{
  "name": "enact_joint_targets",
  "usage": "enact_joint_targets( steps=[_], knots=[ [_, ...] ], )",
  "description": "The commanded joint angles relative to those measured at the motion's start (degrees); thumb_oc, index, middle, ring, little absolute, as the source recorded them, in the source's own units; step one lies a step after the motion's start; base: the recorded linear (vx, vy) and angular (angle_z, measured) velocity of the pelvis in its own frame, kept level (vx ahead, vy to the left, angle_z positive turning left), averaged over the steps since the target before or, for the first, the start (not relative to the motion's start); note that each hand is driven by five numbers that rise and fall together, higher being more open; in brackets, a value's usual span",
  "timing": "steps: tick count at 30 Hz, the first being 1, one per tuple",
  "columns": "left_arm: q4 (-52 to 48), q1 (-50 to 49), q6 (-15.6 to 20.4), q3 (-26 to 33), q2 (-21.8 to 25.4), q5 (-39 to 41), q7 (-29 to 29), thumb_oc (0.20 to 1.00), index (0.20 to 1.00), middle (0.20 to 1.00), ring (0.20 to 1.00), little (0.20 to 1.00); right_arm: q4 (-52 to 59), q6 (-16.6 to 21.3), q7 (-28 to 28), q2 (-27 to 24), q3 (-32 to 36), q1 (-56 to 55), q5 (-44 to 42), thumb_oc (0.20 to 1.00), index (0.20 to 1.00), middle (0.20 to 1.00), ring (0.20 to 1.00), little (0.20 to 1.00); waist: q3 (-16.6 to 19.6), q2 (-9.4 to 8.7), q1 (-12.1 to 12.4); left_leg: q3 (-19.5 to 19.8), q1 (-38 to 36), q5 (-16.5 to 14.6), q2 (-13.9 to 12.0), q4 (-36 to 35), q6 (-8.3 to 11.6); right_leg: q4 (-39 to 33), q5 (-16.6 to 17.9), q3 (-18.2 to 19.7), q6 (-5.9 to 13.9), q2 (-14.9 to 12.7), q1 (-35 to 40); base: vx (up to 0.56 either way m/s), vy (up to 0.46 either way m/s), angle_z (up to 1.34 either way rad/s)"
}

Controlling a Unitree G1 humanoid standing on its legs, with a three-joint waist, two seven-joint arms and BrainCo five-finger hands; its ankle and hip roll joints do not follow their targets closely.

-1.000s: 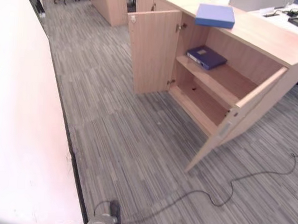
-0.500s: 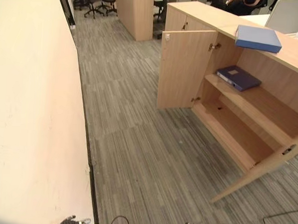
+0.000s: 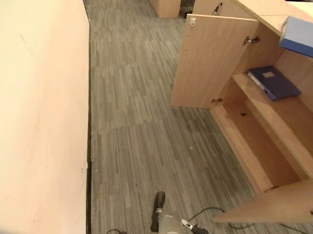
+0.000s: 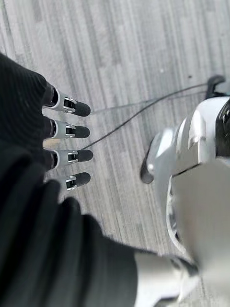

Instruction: Put the empty folder in the office cabinet

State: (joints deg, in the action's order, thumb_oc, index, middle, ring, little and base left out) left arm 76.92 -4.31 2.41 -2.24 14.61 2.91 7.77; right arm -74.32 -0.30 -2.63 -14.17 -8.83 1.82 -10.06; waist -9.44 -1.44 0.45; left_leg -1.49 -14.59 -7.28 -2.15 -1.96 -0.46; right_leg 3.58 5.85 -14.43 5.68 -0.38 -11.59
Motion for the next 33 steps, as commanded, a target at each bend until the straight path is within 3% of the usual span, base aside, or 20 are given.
enact_joint_targets(
  steps=[1, 5, 7, 9, 10, 11, 12, 13, 14, 15, 17, 19, 21, 22, 23, 26, 29, 31, 33],
  knots=[
    [0.51, 1.64, 0.54, 0.38, 1.65, -1.74, 0.25, 1.000, 1.000, 1.000, 1.000, 1.000, -2.04, 0.23, -0.35, 0.27, -2.85, -0.33, -0.60, 1.000, 1.000, 1.000, 1.000, 1.000, 1.11, -1.89, -1.55, -1.29, 1.46, -0.86, 3.80, -3.04, 1.30, -7.41, 8.25, 1.07, 4.05, -3.89, 1.58, 0.18, -0.172, -0.04],
    [-0.74, 2.89, 0.83, -0.75, 1.44, -0.80, 0.60, 1.000, 1.000, 1.000, 1.000, 1.000, -2.07, 0.47, -0.09, 0.10, -2.48, -0.34, -1.67, 1.000, 1.000, 1.000, 1.000, 1.000, 1.46, -1.21, -2.11, -1.79, 1.07, -0.51, -0.08, -3.04, 3.69, -4.50, 4.76, 1.04, 2.59, -3.17, 1.26, 0.15, -0.155, -0.04],
    [-1.30, 3.62, 0.93, -1.54, 1.34, -0.51, 0.63, 1.000, 1.000, 1.000, 1.000, 1.000, -2.32, 0.45, -0.15, 0.02, -2.45, -0.29, -1.91, 1.000, 1.000, 1.000, 1.000, 1.000, 1.54, -1.03, -2.41, -2.22, 1.75, 0.62, -2.48, 0.41, 5.03, -3.05, 2.55, 1.43, 1.66, -2.67, 1.97, 0.15, -0.177, -0.01],
    [-1.99, 3.99, 1.19, -2.01, 1.10, -0.14, 0.86, 1.000, 1.000, 1.000, 1.000, 1.000, -2.33, 0.60, 0.25, 0.08, -2.69, -0.32, -1.96, 1.000, 1.000, 1.000, 1.000, 1.000, 1.25, -1.09, -2.46, -2.85, 3.99, 4.08, -4.87, 7.29, 5.78, -2.54, 0.73, 1.95, 0.44, -2.17, 3.69, 0.10, -0.146, 0.02],
    [-1.99, 3.99, 1.19, -2.01, 1.10, -0.14, 0.86, 1.000, 1.000, 1.000, 1.000, 1.000, -2.33, 0.60, 0.25, 0.09, -2.68, -0.32, -1.96, 1.000, 1.000, 1.000, 1.000, 1.000, 1.24, -1.07, -2.49, -2.79, 4.13, 3.95, -4.93, 7.55, 5.84, -2.54, 0.71, 1.90, 0.39, -2.14, 3.69, 0.07, -0.213, -0.06],
    [-2.72, 4.07, 1.11, -2.16, 0.81, 0.58, 1.35, 1.000, 1.000, 1.000, 1.000, 1.000, -1.84, 0.51, 0.66, 0.34, -3.22, -0.46, -1.41, 1.000, 1.000, 1.000, 1.000, 1.000, -0.08, -2.14, -2.30, -2.89, 10.03, 9.44, -6.90, 20.55, 4.67, -2.15, -1.00, 3.17, -1.64, -2.12, 5.64, 0.06, -0.241, -0.13],
    [-3.17, 4.29, 1.02, -2.18, 0.71, 1.03, 1.78, 1.000, 1.000, 1.000, 1.000, 1.000, -1.57, 0.49, 0.92, 0.37, -3.52, -0.29, -1.28, 1.000, 1.000, 1.000, 1.000, 1.000, -1.26, -2.79, -1.88, -2.74, 13.23, 11.52, -7.81, 27.84, 3.55, -1.68, -1.81, 4.09, -2.81, -1.88, 6.42, 0.06, -0.240, -0.19],
    [-3.17, 4.32, 1.02, -2.17, 0.76, 1.03, 1.78, 1.000, 1.000, 1.000, 1.000, 1.000, -1.57, 0.48, 0.93, 0.43, -3.52, -0.26, -1.28, 1.000, 1.000, 1.000, 1.000, 1.000, -1.02, -3.04, -2.07, -2.60, 13.59, 11.82, -7.55, 27.70, 3.51, -1.70, -1.73, 3.98, -2.80, -2.15, 6.11, 0.03, -0.171, -0.14],
    [-3.49, 4.36, 0.96, -2.03, 0.61, 1.63, 2.38, 1.000, 1.000, 1.000, 1.000, 1.000, -1.38, 0.41, 1.36, 0.33, -3.72, -0.05, -1.27, 1.000, 1.000, 1.000, 1.000, 1.000, -2.07, -3.60, -1.56, -2.64, 16.73, 12.76, -7.98, 34.45, 2.41, -1.26, -2.32, 4.87, -3.86, -1.81, 6.80, 0.06, -0.167, -0.47],
    [-3.51, 4.11, 0.87, -1.83, 0.12, 2.29, 2.85, 1.000, 1.000, 1.000, 1.000, 1.000, -1.21, 0.28, 1.86, -0.03, -3.71, 0.20, -1.37, 1.000, 1.000, 1.000, 1.000, 1.000, -2.50, -4.31, -1.18, -4.32, 22.44, 11.32, -7.70, 41.43, 1.13, -1.29, -3.26, 6.44, -4.92, -1.95, 8.26, 0.12, -0.171, -0.52],
    [-3.27, 3.80, 0.95, -1.73, -0.20, 2.60, 2.78, 1.000, 1.000, 1.000, 1.000, 1.000, -1.04, 0.34, 2.12, -0.24, -3.54, 0.07, -1.42, 1.000, 1.000, 1.000, 1.000, 1.000, -2.45, -4.42, -0.73, -4.92, 25.68, 9.64, -6.72, 42.07, 0.51, -1.34, -3.60, 7.22, -4.95, -2.32, 9.20, 0.14, -0.009, -0.62],
    [-2.52, 3.30, 1.21, -1.55, -0.78, 2.86, 2.13, 1.000, 1.000, 1.000, 1.000, 1.000, -0.84, 0.57, 2.06, -0.79, -3.10, -0.54, -1.05, 1.000, 1.000, 1.000, 1.000, 1.000, -2.28, -3.52, 0.32, -5.50, 28.89, 8.99, -3.07, 30.08, 1.42, -2.03, -4.60, 9.01, -3.95, -2.81, 11.94, 0.24, 0.166, -0.71],
    [-2.00, 3.28, 1.30, -1.46, -1.00, 3.14, 1.87, 1.000, 1.000, 1.000, 1.000, 1.000, -1.05, 0.73, 2.04, -0.93, -3.39, -0.96, -0.37, 1.000, 1.000, 1.000, 1.000, 1.000, -2.16, -2.18, 1.35, -3.16, 27.52, 10.76, -0.46, 16.56, 2.56, -2.41, -5.83, 10.52, -3.20, -2.09, 13.24, 0.18, 0.169, -0.47],
    [-2.00, 3.29, 1.30, -1.46, -1.01, 3.14, 1.87, 1.000, 1.000, 1.000, 1.000, 1.000, -1.05, 0.73, 2.04, -0.93, -3.38, -0.95, -0.37, 1.000, 1.000, 1.000, 1.000, 1.000, -2.10, -2.27, 1.34, -3.20, 27.39, 11.10, -0.35, 16.09, 2.55, -2.44, -5.76, 10.53, -3.20, -2.18, 13.17, 0.38, 0.195, -0.74],
    [-1.68, 3.33, 1.38, -1.63, -1.52, 3.20, 1.67, 1.000, 1.000, 1.000, 1.000, 1.000, -1.33, 1.05, 2.41, -1.15, -3.21, -1.87, 0.20, 1.000, 1.000, 1.000, 1.000, 1.000, -1.79, -0.51, 2.72, 1.06, 30.36, 17.09, 1.55, 4.00, 4.69, -3.41, -7.23, 12.38, -3.00, -0.46, 16.27, 0.30, 0.118, -0.76],
    [-1.36, 3.39, 1.37, -2.09, -1.80, 2.85, 1.39, 1.000, 1.000, 1.000, 1.000, 1.000, -1.71, 1.08, 2.43, -1.14, -2.72, -2.88, 0.72, 1.000, 1.000, 1.000, 1.000, 1.000, -2.09, -0.57, 3.02, 0.80, 32.06, 18.82, 2.18, 0.07, 5.35, -4.23, -8.30, 13.94, -2.97, -0.31, 18.79, 0.30, 0.103, -0.47],
    [-0.90, 2.81, 1.20, -1.82, -2.24, 2.79, 0.89, 1.000, 1.000, 1.000, 1.000, 1.000, -2.58, 0.85, 2.28, -0.54, -2.39, -4.27, 1.99, 1.000, 1.000, 1.000, 1.000, 1.000, -0.82, 0.16, 2.93, -0.23, 30.45, 20.02, 0.79, -2.60, 5.48, -5.54, -9.24, 15.67, -2.19, 0.45, 20.43, 0.26, 0.164, -0.51],
    [-0.54, 2.87, 1.20, -1.65, -2.22, 2.67, 0.48, 1.000, 1.000, 1.000, 1.000, 1.000, -3.28, 0.70, 2.21, -0.60, -2.19, -4.54, 2.61, 1.000, 1.000, 1.000, 1.000, 1.000, 0.29, 0.22, 2.67, -0.14, 28.75, 21.08, 0.68, -2.97, 5.58, -6.82, -9.32, 16.13, -1.65, -0.25, 21.15, 0.26, 0.226, -0.76],
    [-0.40, 3.53, 1.26, -1.26, -1.75, 2.66, 0.24, 1.000, 1.000, 1.000, 1.000, 1.000, -4.02, 0.35, 1.75, -0.60, -1.89, -4.35, 2.78, 1.000, 1.000, 1.000, 1.000, 1.000, 1.33, -0.09, 2.38, -1.25, 26.70, 19.48, 1.15, -3.03, 4.65, -7.29, -9.03, 16.94, 0.03, -2.71, 20.95, 0.22, 0.245, -0.45]
  ],
)
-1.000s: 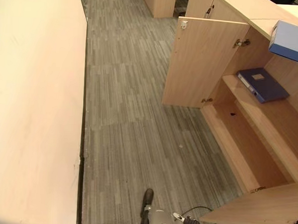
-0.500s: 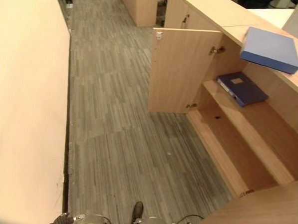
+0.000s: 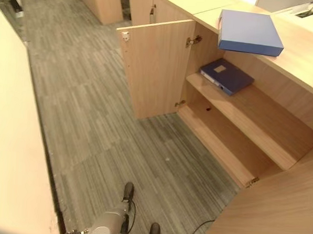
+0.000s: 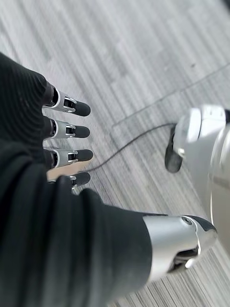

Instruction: Put the empty folder in the office cabinet

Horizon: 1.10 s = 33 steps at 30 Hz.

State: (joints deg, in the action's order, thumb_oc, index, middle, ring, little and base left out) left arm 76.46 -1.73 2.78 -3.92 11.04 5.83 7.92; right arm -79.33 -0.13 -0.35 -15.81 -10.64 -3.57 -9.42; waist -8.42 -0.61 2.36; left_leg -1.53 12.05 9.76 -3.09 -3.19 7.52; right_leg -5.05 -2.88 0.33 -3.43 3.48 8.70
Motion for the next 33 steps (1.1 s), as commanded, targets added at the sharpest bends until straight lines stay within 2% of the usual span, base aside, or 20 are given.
enact_joint_targets(
  steps=[1, 6, 8, 9, 10, 11, 12, 13, 14, 15, 16, 17, 19, 20, 22, 24, 26, 29, 31, 33],
  knots=[
    [0.00, 1.20, 0.93, 0.46, 2.10, -0.29, 0.14, 1.000, 1.000, 1.000, 1.000, 1.000, 0.78, 0.06, -0.79, 1.12, -0.18, 1.16, 2.51, 1.000, 1.000, 1.000, 1.000, 1.000, 0.65, -1.10, 0.45, -1.60, -0.39, 1.66, 2.42, -1.75, -3.86, 1.62, -0.10, 2.54, 9.88, -7.68, 0.29, 0.19, 0.232, -0.28],
    [-1.11, 2.40, 1.25, 0.71, 3.53, 0.08, 0.55, 1.000, 1.000, 1.000, 1.000, 1.000, 2.47, -0.14, -1.61, 0.43, -0.52, 2.84, 2.70, 1.000, 1.000, 1.000, 1.000, 1.000, 1.42, -1.19, 0.63, -2.88, -2.68, -2.14, 4.82, -1.24, -6.19, 6.01, 3.03, 5.17, 12.80, -13.18, -3.57, 0.14, 0.229, -0.39],
    [-1.28, 2.79, 1.30, 0.79, 3.91, 0.08, 0.45, 1.000, 1.000, 1.000, 1.000, 1.000, 3.89, -0.08, -1.69, -0.14, -0.06, 3.59, 2.27, 1.000, 1.000, 1.000, 1.000, 1.000, 1.52, -1.07, 0.50, -3.39, -4.18, -3.73, 6.40, -1.18, -7.19, 9.94, 7.33, 5.80, 13.52, -16.28, -5.62, 0.13, 0.286, -0.23],
    [-1.58, 2.98, 1.35, 0.68, 4.37, -0.29, 0.49, 1.000, 1.000, 1.000, 1.000, 1.000, 5.13, -0.05, -1.73, -0.77, -0.47, 4.21, 2.58, 1.000, 1.000, 1.000, 1.000, 1.000, 1.26, -0.90, 0.24, -3.88, -6.08, -4.98, 7.67, -1.45, -8.08, 14.95, 12.84, 6.48, 12.78, -18.58, -8.47, 0.10, 0.238, -0.14],
    [-1.57, 2.98, 1.35, 0.69, 4.37, -0.29, 0.48, 1.000, 1.000, 1.000, 1.000, 1.000, 5.15, -0.06, -1.73, -0.77, -0.47, 4.21, 2.58, 1.000, 1.000, 1.000, 1.000, 1.000, 1.23, -0.92, 0.34, -3.98, -6.11, -5.00, 7.67, -1.45, -8.09, 15.01, 12.82, 6.61, 12.81, -18.58, -8.53, 0.12, 0.306, -0.37],
    [-2.24, 3.16, 1.30, 0.55, 5.32, -0.83, 0.49, 1.000, 1.000, 1.000, 1.000, 1.000, 6.76, 0.10, -1.41, -1.41, -1.46, 5.14, 3.08, 1.000, 1.000, 1.000, 1.000, 1.000, 0.34, -0.42, 0.37, -5.12, -7.64, -5.90, 7.41, -1.70, -8.59, 19.79, 16.44, 5.42, 11.34, -20.18, -11.26, 0.09, 0.217, -0.39],
    [-2.14, 3.24, 1.12, 0.43, 5.77, -1.54, 0.29, 1.000, 1.000, 1.000, 1.000, 1.000, 7.62, 0.26, -1.16, -1.34, -2.18, 5.19, 3.76, 1.000, 1.000, 1.000, 1.000, 1.000, 0.00, -0.08, 0.89, -6.46, -8.45, -6.61, 6.69, -1.80, -8.34, 20.34, 15.93, 1.64, 10.82, -21.69, -12.15, 0.09, 0.215, -0.54],
    [-2.12, 3.24, 1.12, 0.43, 5.78, -1.55, 0.28, 1.000, 1.000, 1.000, 1.000, 1.000, 7.66, 0.23, -1.15, -1.34, -2.18, 5.17, 3.77, 1.000, 1.000, 1.000, 1.000, 1.000, -0.11, -0.09, 0.89, -6.45, -8.61, -6.68, 6.69, -1.79, -8.32, 20.31, 15.88, 1.60, 10.81, -21.69, -11.96, 0.07, 0.104, -0.59],
    [-1.98, 3.15, 1.03, 0.23, 5.95, -2.11, 0.14, 1.000, 1.000, 1.000, 1.000, 1.000, 7.82, 0.11, -1.19, -1.22, -2.65, 5.23, 4.18, 1.000, 1.000, 1.000, 1.000, 1.000, -0.16, -0.02, 0.99, -7.15, -9.22, -7.17, 6.29, -1.81, -8.29, 20.05, 15.61, -1.53, 10.76, -22.80, -12.26, 0.10, 0.039, -0.82],
    [-1.79, 3.32, 0.97, -0.15, 6.53, -2.99, 0.03, 1.000, 1.000, 1.000, 1.000, 1.000, 8.05, 0.04, -1.12, -0.99, -3.59, 5.34, 5.12, 1.000, 1.000, 1.000, 1.000, 1.000, -0.08, -0.66, 1.04, -9.13, -10.06, -8.22, 5.70, -1.81, -7.97, 17.08, 15.06, -8.30, 11.59, -23.20, -13.30, 0.10, 0.037, -0.74],
    [-1.78, 3.32, 0.97, -0.14, 6.54, -2.99, 0.03, 1.000, 1.000, 1.000, 1.000, 1.000, 8.05, 0.03, -1.11, -0.98, -3.60, 5.33, 5.13, 1.000, 1.000, 1.000, 1.000, 1.000, -0.09, -0.58, 0.83, -8.91, -10.09, -8.22, 5.62, -1.81, -7.92, 16.83, 15.12, -8.64, 11.54, -23.11, -13.00, 0.14, 0.021, -0.49],
    [-2.01, 3.94, 0.96, -0.34, 6.94, -2.84, -0.15, 1.000, 1.000, 1.000, 1.000, 1.000, 8.31, 0.13, -1.08, -0.69, -4.10, 5.61, 5.40, 1.000, 1.000, 1.000, 1.000, 1.000, -0.86, -0.82, -0.13, -10.29, -11.11, -8.96, 4.90, -1.81, -7.70, 15.00, 13.57, -12.92, 12.64, -20.21, -16.60, 0.14, 0.016, -0.57],
    [-2.42, 4.49, 0.88, -0.46, 7.08, -2.99, -0.25, 1.000, 1.000, 1.000, 1.000, 1.000, 8.20, 0.21, -0.99, -0.40, -4.71, 5.66, 5.83, 1.000, 1.000, 1.000, 1.000, 1.000, -1.76, -1.25, -1.50, -11.40, -13.19, -10.06, 4.98, -1.81, -7.53, 12.51, 13.24, -16.85, 13.80, -16.46, -19.73, 0.27, 0.045, -0.77],
    [-2.64, 4.73, 0.63, -0.75, 7.10, -3.58, -0.55, 1.000, 1.000, 1.000, 1.000, 1.000, 7.65, 0.21, -0.75, -0.21, -4.89, 5.72, 5.63, 1.000, 1.000, 1.000, 1.000, 1.000, -2.36, -1.97, -3.05, -11.58, -16.06, -11.90, 5.67, -1.81, -7.66, 8.65, 14.22, -20.11, 14.45, -12.67, -21.29, 0.36, 0.054, -0.30],
    [-2.54, 4.88, 0.63, -1.06, 6.85, -4.33, -0.99, 1.000, 1.000, 1.000, 1.000, 1.000, 6.87, 0.17, -0.70, 0.02, -4.29, 5.55, 4.57, 1.000, 1.000, 1.000, 1.000, 1.000, -2.43, -2.86, -4.12, -11.65, -18.82, -13.69, 6.47, -1.81, -7.92, 4.11, 16.03, -22.19, 15.04, -9.62, -21.76, 0.32, 0.025, 0.02],
    [-2.42, 5.05, 0.89, -1.29, 6.71, -4.72, -1.38, 1.000, 1.000, 1.000, 1.000, 1.000, 6.37, 0.42, -0.87, 0.33, -3.70, 4.94, 3.55, 1.000, 1.000, 1.000, 1.000, 1.000, -1.98, -3.80, -5.30, -11.18, -20.12, -14.61, 7.17, -1.81, -8.12, 2.02, 17.25, -22.00, 15.23, -7.75, -23.51, 0.26, -0.022, 0.31],
    [-2.54, 5.32, 1.28, -1.79, 6.29, -5.15, -1.62, 1.000, 1.000, 1.000, 1.000, 1.000, 5.94, 0.67, -0.66, 0.46, -3.59, 3.72, 3.33, 1.000, 1.000, 1.000, 1.000, 1.000, -1.53, -4.10, -6.36, -10.17, -21.97, -16.26, 7.31, -1.81, -8.13, 0.65, 17.31, -20.16, 14.93, -7.22, -23.18, 0.31, -0.101, 0.37],
    [-2.31, 5.08, 1.32, -2.04, 5.42, -5.54, -1.43, 1.000, 1.000, 1.000, 1.000, 1.000, 5.15, 0.76, -0.52, 0.48, -4.05, 3.14, 3.69, 1.000, 1.000, 1.000, 1.000, 1.000, -0.12, -4.20, -6.38, -10.63, -23.61, -17.95, 6.69, -1.81, -7.69, 0.38, 17.40, -20.71, 13.96, -7.72, -21.71, 0.25, -0.124, 0.16],
    [-2.19, 4.16, 0.96, -2.36, 4.81, -5.42, -1.51, 1.000, 1.000, 1.000, 1.000, 1.000, 4.99, 2.48, -0.40, -0.88, -4.02, 4.39, 3.10, 1.000, 1.000, 1.000, 1.000, 1.000, 1.42, -3.59, -5.87, -10.66, -25.21, -18.65, 3.90, -1.81, -6.02, 1.03, 16.48, -20.94, 13.04, -7.71, -20.15, 0.29, -0.196, -0.40],
    [-1.40, 3.60, 0.42, -2.59, 4.58, -5.63, -1.37, 1.000, 1.000, 1.000, 1.000, 1.000, 4.78, 1.68, -0.51, -0.69, -3.14, 6.26, 1.65, 1.000, 1.000, 1.000, 1.000, 1.000, 2.31, -3.03, -5.59, -10.27, -26.66, -18.76, 1.32, -1.81, -4.41, 2.03, 14.99, -20.47, 12.24, -7.37, -19.49, 0.34, -0.265, 0.01]
  ],
)
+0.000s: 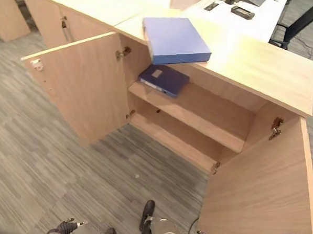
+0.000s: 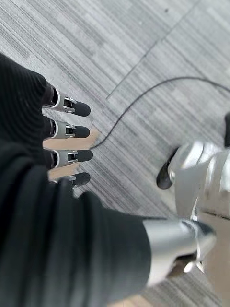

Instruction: Put the empty folder in the office cabinet

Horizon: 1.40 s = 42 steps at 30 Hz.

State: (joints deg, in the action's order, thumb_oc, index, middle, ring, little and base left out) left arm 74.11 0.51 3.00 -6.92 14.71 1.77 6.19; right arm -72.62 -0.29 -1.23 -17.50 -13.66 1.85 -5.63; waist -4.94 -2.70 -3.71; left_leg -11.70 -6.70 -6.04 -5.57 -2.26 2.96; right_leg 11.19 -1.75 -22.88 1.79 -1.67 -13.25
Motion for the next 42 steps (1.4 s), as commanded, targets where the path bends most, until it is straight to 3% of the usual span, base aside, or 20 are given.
enact_joint_targets(
  steps=[1, 2, 3, 4, 5, 7, 10, 13, 14, 16, 17, 18, 21, 22, 24, 26, 32, 39, 42],
  knots=[
    [1.88, 1.00, -0.23, 0.25, 0.13, -1.11, -0.19, 1.000, 1.000, 1.000, 1.000, 1.000, -2.24, 1.57, 0.09, 0.90, 1.05, 0.53, -3.74, 1.000, 1.000, 1.000, 1.000, 1.000, -0.69, 0.04, 0.06, -0.65, -8.38, -0.74, -0.19, -0.38, 2.37, -11.36, 10.57, 3.77, 5.40, -1.57, 2.84, 0.35, -0.310, 0.29],
    [2.00, 1.07, -0.22, 0.23, -0.06, -0.72, -0.26, 1.000, 1.000, 1.000, 1.000, 1.000, -2.48, 1.61, 0.09, 0.71, 1.33, 0.39, -3.91, 1.000, 1.000, 1.000, 1.000, 1.000, -0.78, 0.40, -0.05, -0.71, -7.91, 0.69, -1.65, 1.81, 3.16, -10.67, 9.49, 3.91, 4.68, -1.17, 3.29, 0.35, -0.368, 0.25],
    [1.42, 1.35, -0.06, 0.05, -0.30, 0.22, -0.31, 1.000, 1.000, 1.000, 1.000, 1.000, -2.88, 1.53, 0.09, 0.25, 1.68, 0.14, -4.09, 1.000, 1.000, 1.000, 1.000, 1.000, -1.12, 0.47, -0.21, -1.02, -6.18, 4.53, -4.51, 7.56, 4.02, -10.37, 7.84, 4.76, 3.32, -0.35, 5.02, 0.15, -0.199, 0.19],
    [1.42, 1.38, -0.06, 0.06, -0.26, 0.22, -0.31, 1.000, 1.000, 1.000, 1.000, 1.000, -2.88, 1.52, 0.08, 0.29, 1.69, 0.16, -4.09, 1.000, 1.000, 1.000, 1.000, 1.000, -1.00, 0.27, -0.33, -0.88, -5.95, 4.78, -4.32, 7.46, 3.98, -10.40, 7.92, 4.69, 3.30, -0.56, 4.85, 0.15, -0.209, 0.05],
    [0.79, 1.57, 0.00, 0.01, -0.11, 0.60, -0.16, 1.000, 1.000, 1.000, 1.000, 1.000, -3.00, 1.49, 0.20, 0.09, 1.79, -0.13, -3.96, 1.000, 1.000, 1.000, 1.000, 1.000, -1.34, -0.01, -0.21, -0.83, -4.67, 7.06, -6.04, 11.74, 3.65, -10.40, 6.98, 5.27, 2.46, 0.03, 5.96, 0.10, -0.154, -0.10],
    [-0.89, 1.93, -0.11, -0.12, 0.37, 1.15, 0.40, 1.000, 1.000, 1.000, 1.000, 1.000, -3.35, 1.12, 0.26, -0.56, 1.53, -0.43, -3.29, 1.000, 1.000, 1.000, 1.000, 1.000, -2.54, -2.20, 0.68, 0.23, 1.12, 11.60, -8.28, 25.07, 0.55, -10.86, 5.23, 7.06, 0.21, 0.71, 8.88, 0.19, -0.309, -0.26],
    [-1.35, 1.68, -0.02, -0.16, 0.49, 1.50, 0.82, 1.000, 1.000, 1.000, 1.000, 1.000, -3.71, 0.56, 0.19, -1.61, 1.86, -0.67, -2.87, 1.000, 1.000, 1.000, 1.000, 1.000, -3.42, -3.67, 1.96, -0.69, 8.04, 10.50, -8.29, 30.08, -1.62, -11.22, 4.05, 8.82, -0.37, -0.42, 11.40, 0.13, -0.148, -0.53],
    [-1.18, 1.32, 0.00, -0.19, 0.27, 1.43, 0.74, 1.000, 1.000, 1.000, 1.000, 1.000, -4.05, 0.55, 0.11, -2.00, 2.42, -0.92, -2.97, 1.000, 1.000, 1.000, 1.000, 1.000, -3.78, -3.46, 3.40, -0.50, 13.05, 9.15, -5.96, 25.33, -1.43, -11.91, 3.50, 10.80, 0.36, -1.34, 13.87, 0.18, 0.088, -0.91],
    [-0.52, 0.99, 0.13, -0.08, 0.15, 1.51, 0.55, 1.000, 1.000, 1.000, 1.000, 1.000, -4.24, 0.77, 0.06, -2.03, 2.34, -1.64, -2.43, 1.000, 1.000, 1.000, 1.000, 1.000, -3.96, -2.37, 5.00, 2.48, 15.61, 10.34, -2.58, 14.03, 0.48, -12.40, 2.22, 12.21, 1.27, -1.60, 15.87, 0.30, 0.234, -0.70],
    [-0.33, 0.93, 0.41, -0.20, -0.07, 1.91, 0.51, 1.000, 1.000, 1.000, 1.000, 1.000, -4.14, 0.97, 0.13, -1.92, 2.06, -1.88, -1.88, 1.000, 1.000, 1.000, 1.000, 1.000, -4.29, -0.75, 6.47, 7.26, 17.95, 14.49, -1.28, 7.11, 2.33, -12.53, 1.09, 13.64, 1.55, -0.89, 17.68, 0.31, 0.201, -0.21],
    [-0.24, 1.10, 0.58, -0.42, -0.32, 2.32, 0.57, 1.000, 1.000, 1.000, 1.000, 1.000, -4.12, 1.08, 0.39, -2.06, 1.98, -2.14, -1.39, 1.000, 1.000, 1.000, 1.000, 1.000, -4.52, 0.09, 7.34, 11.72, 19.95, 15.69, 0.07, 3.06, 3.09, -12.50, -0.04, 15.45, 1.66, -0.89, 19.08, 0.22, 0.112, -0.63],
    [-0.23, 1.09, 0.59, -0.42, -0.32, 2.33, 0.57, 1.000, 1.000, 1.000, 1.000, 1.000, -4.11, 1.08, 0.39, -2.06, 1.98, -2.16, -1.39, 1.000, 1.000, 1.000, 1.000, 1.000, -4.72, -0.02, 7.28, 11.73, 19.61, 15.71, 0.21, 2.90, 3.08, -12.48, -0.20, 15.38, 1.68, -1.02, 19.37, 0.24, 0.114, -0.78],
    [0.47, 1.06, 0.76, -0.20, -0.96, 3.22, 0.49, 1.000, 1.000, 1.000, 1.000, 1.000, -3.37, 1.32, -0.39, -1.63, 2.46, -2.30, -2.43, 1.000, 1.000, 1.000, 1.000, 1.000, -4.67, 1.33, 7.91, 18.59, 21.00, 16.47, 1.40, 0.88, 4.37, -12.27, -1.40, 19.97, 1.90, -0.89, 20.59, 0.23, 0.191, -0.77],
    [1.34, 0.52, 0.77, 0.03, -1.64, 3.37, 0.20, 1.000, 1.000, 1.000, 1.000, 1.000, -3.88, 1.30, -0.72, -1.27, 2.41, -2.18, -2.09, 1.000, 1.000, 1.000, 1.000, 1.000, -3.40, 2.71, 7.93, 21.78, 18.28, 17.04, 0.48, -0.90, 4.78, -12.82, -1.60, 22.59, 2.78, -1.01, 20.75, 0.21, 0.261, -1.08],
    [1.67, 0.42, 0.71, -0.23, -1.85, 3.08, 0.10, 1.000, 1.000, 1.000, 1.000, 1.000, -4.23, 1.36, -0.59, -1.21, 2.81, -2.24, -2.13, 1.000, 1.000, 1.000, 1.000, 1.000, -3.25, 3.02, 7.71, 20.94, 17.67, 16.67, 0.40, 0.22, 4.45, -13.24, -1.54, 22.82, 3.41, -1.82, 21.30, 0.17, 0.292, -1.36],
    [1.89, 0.36, 0.80, -0.42, -1.34, 2.61, 0.14, 1.000, 1.000, 1.000, 1.000, 1.000, -4.87, 1.07, -0.71, -0.77, 3.27, -2.02, -2.91, 1.000, 1.000, 1.000, 1.000, 1.000, -2.21, 2.88, 7.40, 18.94, 16.39, 14.90, 1.27, 0.81, 3.43, -13.75, -0.83, 23.85, 4.72, -4.41, 20.70, 0.15, 0.362, -0.24],
    [0.49, 2.13, 1.07, -0.13, 0.92, 2.24, 0.70, 1.000, 1.000, 1.000, 1.000, 1.000, -4.47, 0.88, -0.83, 0.03, 1.65, -0.01, -1.91, 1.000, 1.000, 1.000, 1.000, 1.000, -1.79, 2.04, 7.23, 14.36, 15.73, 10.44, 4.95, 2.18, -0.40, -12.68, 2.25, 26.05, 7.41, -9.23, 16.11, 0.01, 0.250, -0.34],
    [0.89, 1.84, 0.78, 1.67, 3.07, 1.31, 0.91, 1.000, 1.000, 1.000, 1.000, 1.000, -1.40, 1.17, -1.15, 0.86, 0.18, 2.96, -1.84, 1.000, 1.000, 1.000, 1.000, 1.000, -2.19, 0.99, 8.26, 7.04, 14.38, 7.52, 5.50, 2.19, -1.37, -11.75, 9.02, 18.51, 9.35, -15.06, 11.54, -0.01, 0.174, -0.65],
    [0.97, 1.81, 0.69, 1.89, 3.35, 1.30, 0.80, 1.000, 1.000, 1.000, 1.000, 1.000, -0.91, 1.20, -1.21, 1.12, 0.17, 3.26, -2.17, 1.000, 1.000, 1.000, 1.000, 1.000, -2.21, 0.51, 8.16, 6.00, 14.22, 7.06, 5.68, 2.17, -1.62, -12.21, 10.54, 17.19, 9.79, -15.70, 11.16, -0.01, 0.078, -0.15]
  ],
)
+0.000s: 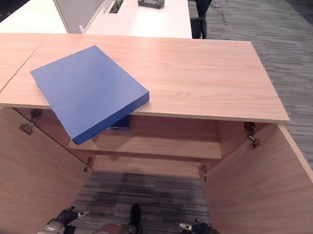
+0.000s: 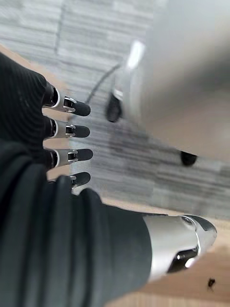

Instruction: Put the empty folder in the office cabinet

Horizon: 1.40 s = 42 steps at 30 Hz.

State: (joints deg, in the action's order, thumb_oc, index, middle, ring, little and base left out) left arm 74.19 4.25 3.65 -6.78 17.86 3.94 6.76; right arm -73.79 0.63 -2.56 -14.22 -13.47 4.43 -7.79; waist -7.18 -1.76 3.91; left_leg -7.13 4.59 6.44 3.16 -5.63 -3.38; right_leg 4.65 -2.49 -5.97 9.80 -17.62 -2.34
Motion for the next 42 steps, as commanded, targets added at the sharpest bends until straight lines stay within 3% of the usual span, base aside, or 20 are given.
enact_joint_targets(
  steps=[1, 4, 5, 8, 11, 14, 15, 19, 20, 22, 24, 26, 28, 38, 42],
  knots=[
    [0.93, -1.93, 0.03, 2.12, 0.29, -0.42, 0.15, 1.000, 1.000, 1.000, 1.000, 1.000, 0.65, 0.36, 0.05, -1.88, -0.25, 0.96, -0.13, 1.000, 1.000, 1.000, 1.000, 1.000, -0.04, -0.89, 0.55, 0.49, 3.09, -5.73, -2.89, 5.67, 4.43, -5.78, 12.63, -1.45, 2.16, -0.22, -0.16, -0.01, 0.039, -0.13],
    [0.72, -1.78, 0.21, 3.02, 0.23, 1.20, -0.32, 1.000, 1.000, 1.000, 1.000, 1.000, 0.72, 0.50, 0.02, -1.63, -0.14, 1.09, -0.79, 1.000, 1.000, 1.000, 1.000, 1.000, 0.18, -1.15, 0.76, -0.04, 3.45, -6.10, -2.73, 5.79, 4.09, -6.05, 12.70, -3.86, 2.38, -0.44, 0.13, 0.00, 0.036, -0.22],
    [0.37, -1.79, 0.30, 3.23, 0.05, 2.20, -0.59, 1.000, 1.000, 1.000, 1.000, 1.000, 0.53, 0.54, 0.03, -1.47, -0.26, 1.03, -1.09, 1.000, 1.000, 1.000, 1.000, 1.000, 0.45, -1.25, 0.61, 0.03, 3.05, -6.04, -2.56, 5.36, 4.00, -6.15, 11.54, -3.77, 1.91, 0.70, 0.33, 0.09, 0.058, -0.30],
    [-0.75, -1.72, 0.75, 4.81, -0.71, 8.24, -2.66, 1.000, 1.000, 1.000, 1.000, 1.000, 0.16, 0.83, -0.44, -0.92, -0.58, 0.84, -2.80, 1.000, 1.000, 1.000, 1.000, 1.000, 1.12, -1.66, 0.42, -0.07, 0.45, -5.72, -1.88, 2.28, 3.53, -7.11, 8.72, -2.77, 0.33, 7.68, -1.97, 0.12, 0.019, 0.00],
    [-1.73, -1.17, 1.28, 5.87, -1.43, 13.79, -3.33, 1.000, 1.000, 1.000, 1.000, 1.000, 0.26, 1.00, -0.06, -0.89, -0.90, 1.22, -3.93, 1.000, 1.000, 1.000, 1.000, 1.000, 0.29, -1.44, 0.04, 1.22, -1.34, -5.27, -1.79, 1.58, 3.67, -7.57, 8.06, -2.55, -0.62, 10.28, -1.86, 0.06, -0.039, -0.06],
    [-3.31, -1.13, 1.92, 6.93, -2.16, 17.33, -3.06, 1.000, 1.000, 1.000, 1.000, 1.000, 0.26, 1.02, 0.17, -0.77, -0.99, 1.27, -4.34, 1.000, 1.000, 1.000, 1.000, 1.000, 0.53, -1.43, 0.31, 1.48, -2.84, -5.43, -1.77, 0.69, 3.96, -9.38, 8.08, -3.38, -0.93, 11.18, -0.23, 0.11, -0.054, 0.17],
    [-7.18, -1.47, 3.17, 8.67, -2.98, 23.38, -2.35, 1.000, 1.000, 1.000, 1.000, 1.000, 0.26, 1.05, 0.38, -0.75, -0.61, 0.94, -4.35, 1.000, 1.000, 1.000, 1.000, 1.000, 1.11, -1.38, 0.60, 2.12, -3.46, -5.70, -1.99, 0.63, 4.28, -9.65, 7.54, -4.17, -1.21, 11.90, 0.75, 0.11, -0.052, 0.13],
    [-11.93, -2.51, 3.97, 9.07, -3.53, 24.68, 0.20, 1.000, 1.000, 1.000, 1.000, 1.000, 0.43, 0.83, 1.16, -0.43, -0.55, 0.30, -3.94, 1.000, 1.000, 1.000, 1.000, 1.000, 1.69, -1.25, 0.51, 2.54, -4.61, -5.91, -2.40, 0.63, 4.57, -9.65, 6.71, -4.79, -1.38, 12.53, 2.34, 0.09, -0.032, 0.20],
    [-14.35, -2.82, 4.24, 8.66, -3.62, 24.10, 1.44, 1.000, 1.000, 1.000, 1.000, 1.000, 0.63, 0.77, 1.45, -0.34, -0.62, 0.08, -3.57, 1.000, 1.000, 1.000, 1.000, 1.000, 1.95, -1.13, 0.48, 2.62, -4.88, -6.00, -2.57, 0.63, 4.65, -9.65, 6.36, -4.79, -1.39, 12.64, 2.74, 0.08, -0.007, 0.08],
    [-30.63, -7.14, 4.78, 8.94, -1.57, 20.61, 4.44, 1.000, 1.000, 1.000, 1.000, 1.000, 2.13, 0.81, 2.22, -0.44, -0.17, -1.57, -2.45, 1.000, 1.000, 1.000, 1.000, 1.000, 2.36, -0.99, 0.73, 2.94, -5.66, -6.28, -2.92, 0.63, 4.83, -9.65, 5.65, -5.08, -1.25, 12.94, 3.84, 0.11, -0.015, 0.05],
    [-43.64, -12.49, 3.86, 11.99, 2.55, 9.74, 6.77, 1.000, 1.000, 1.000, 1.000, 1.000, 2.82, 0.52, 2.31, -0.65, 1.16, -2.50, -1.98, 1.000, 1.000, 1.000, 1.000, 1.000, 2.68, -1.11, 1.58, 3.46, -6.33, -6.76, -3.29, 0.63, 5.03, -9.65, 4.93, -5.13, -1.10, 13.09, 4.87, 0.08, -0.024, 0.15],
    [-46.01, -13.60, 3.33, 13.19, 3.38, 6.70, 7.56, 1.000, 1.000, 1.000, 1.000, 1.000, 2.86, 0.38, 2.28, -0.65, 1.49, -2.54, -2.15, 1.000, 1.000, 1.000, 1.000, 1.000, 2.74, -1.18, 1.82, 3.61, -6.54, -6.90, -3.36, 0.63, 5.10, -9.65, 4.79, -5.27, -1.10, 13.09, 5.12, 0.04, -0.023, 0.08],
    [-52.89, -16.14, 3.58, 18.33, 2.94, 3.90, 10.41, 1.000, 1.000, 1.000, 1.000, 1.000, 2.56, -0.06, 2.29, -0.53, 2.31, -2.65, -2.42, 1.000, 1.000, 1.000, 1.000, 1.000, 2.88, -1.47, 2.81, 3.98, -6.70, -7.25, -3.50, 0.63, 5.24, -9.65, 4.38, -5.69, -1.04, 13.05, 5.61, 0.04, -0.037, 0.04],
    [-61.15, -18.57, 2.00, 25.57, 3.45, -7.19, 18.05, 1.000, 1.000, 1.000, 1.000, 1.000, 0.83, -0.51, 1.90, -0.20, 2.64, -4.38, -2.12, 1.000, 1.000, 1.000, 1.000, 1.000, 3.34, -1.88, 3.90, 4.40, -7.15, -7.82, -3.68, 0.63, 5.47, -9.65, 3.85, -5.95, -1.05, 13.10, 6.38, 0.02, -0.014, 0.05],
    [-63.28, -17.86, 0.18, 27.40, 5.82, -14.65, 22.69, 1.000, 1.000, 1.000, 1.000, 1.000, 0.85, -0.36, 1.88, 0.17, 1.70, -4.80, -1.73, 1.000, 1.000, 1.000, 1.000, 1.000, 3.41, -2.25, 3.98, 4.28, -7.33, -8.00, -3.70, 0.63, 5.57, -9.65, 3.86, -5.79, -0.95, 13.14, 6.66, 0.00, 0.000, 0.00]
  ],
)
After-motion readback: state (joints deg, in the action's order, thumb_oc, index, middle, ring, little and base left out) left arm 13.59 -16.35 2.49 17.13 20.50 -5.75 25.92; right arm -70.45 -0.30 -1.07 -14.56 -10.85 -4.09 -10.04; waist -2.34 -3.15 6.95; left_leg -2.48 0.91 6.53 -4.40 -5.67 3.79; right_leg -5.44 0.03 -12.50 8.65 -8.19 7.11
